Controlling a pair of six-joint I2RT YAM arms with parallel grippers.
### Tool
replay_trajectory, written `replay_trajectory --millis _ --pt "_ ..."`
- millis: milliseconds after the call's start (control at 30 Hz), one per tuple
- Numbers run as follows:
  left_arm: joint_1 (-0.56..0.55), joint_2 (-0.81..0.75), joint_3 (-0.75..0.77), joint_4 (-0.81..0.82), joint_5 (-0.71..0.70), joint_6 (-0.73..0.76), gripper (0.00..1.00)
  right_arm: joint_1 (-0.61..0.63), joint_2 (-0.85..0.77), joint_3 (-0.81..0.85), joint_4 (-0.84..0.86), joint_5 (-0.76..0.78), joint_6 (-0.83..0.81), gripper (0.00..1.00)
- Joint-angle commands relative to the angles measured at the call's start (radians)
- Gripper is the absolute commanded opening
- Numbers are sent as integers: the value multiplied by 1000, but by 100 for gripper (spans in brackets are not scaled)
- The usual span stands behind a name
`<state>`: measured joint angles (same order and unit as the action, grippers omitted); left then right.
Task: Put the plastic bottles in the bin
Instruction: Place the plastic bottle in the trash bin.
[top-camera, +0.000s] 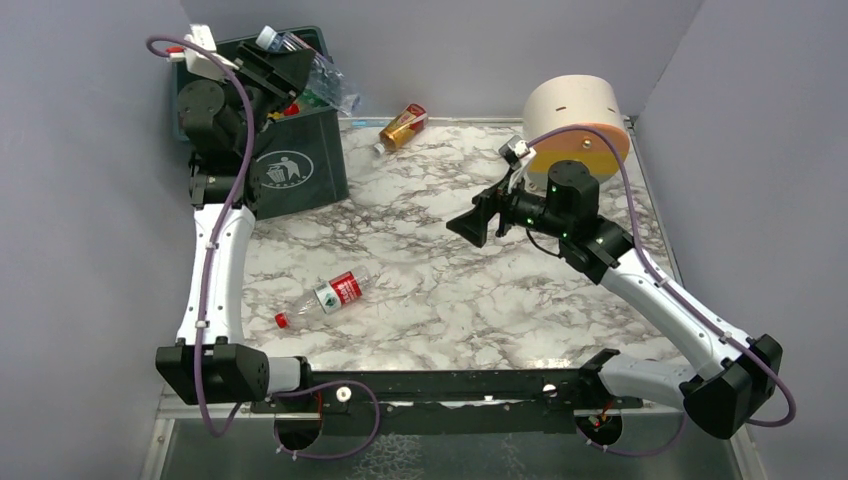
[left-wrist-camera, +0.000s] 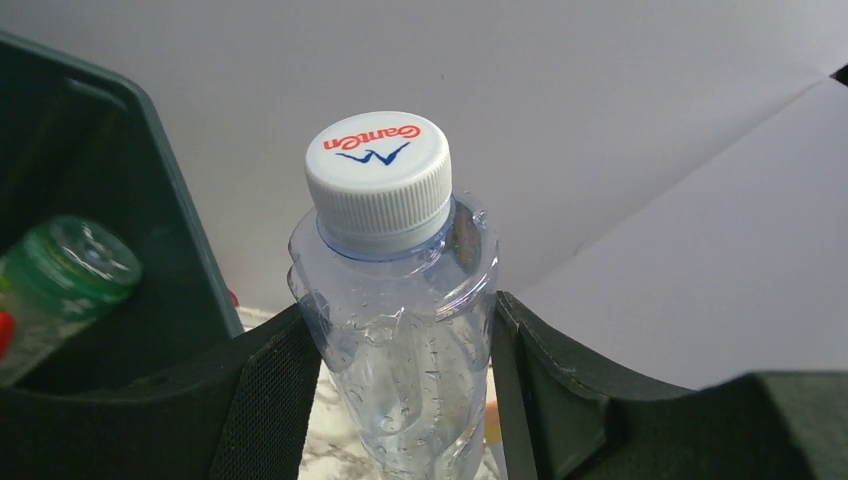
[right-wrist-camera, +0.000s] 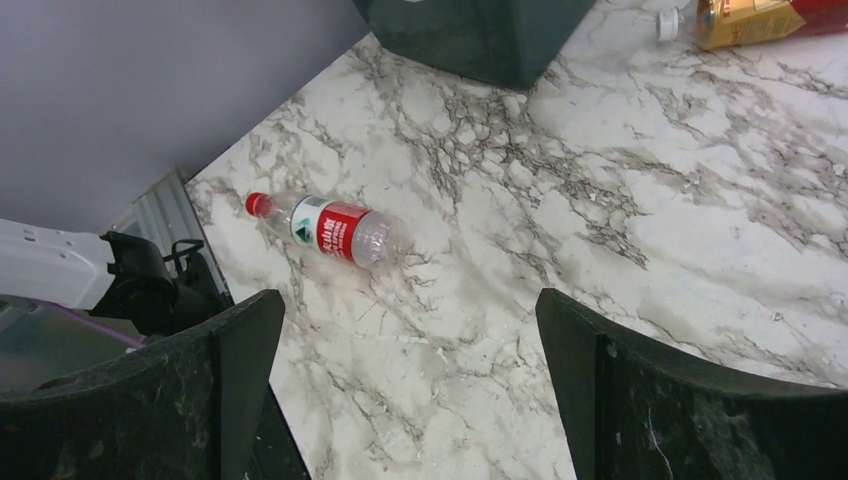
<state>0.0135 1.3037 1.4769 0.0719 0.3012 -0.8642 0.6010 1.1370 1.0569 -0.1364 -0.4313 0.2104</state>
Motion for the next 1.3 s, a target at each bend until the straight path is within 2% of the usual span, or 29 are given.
replay_trajectory --millis 0,267,533,633,867,1267 --pt "102 34 71 2 57 22 61 5 18 -15 1 -10 9 99" --pt "267 87 79 21 74 33 63 5 39 -31 20 -31 20 100" --pt "372 158 75 40 115 24 65 5 71 -39 45 -72 42 100" --pt "393 186 76 39 144 16 72 5 96 -43 58 -102 51 100" --pt "408 215 84 0 188 26 98 5 164 -72 117 -158 84 100" --pt "442 109 107 -88 289 19 99 68 299 -72 222 -273 57 100"
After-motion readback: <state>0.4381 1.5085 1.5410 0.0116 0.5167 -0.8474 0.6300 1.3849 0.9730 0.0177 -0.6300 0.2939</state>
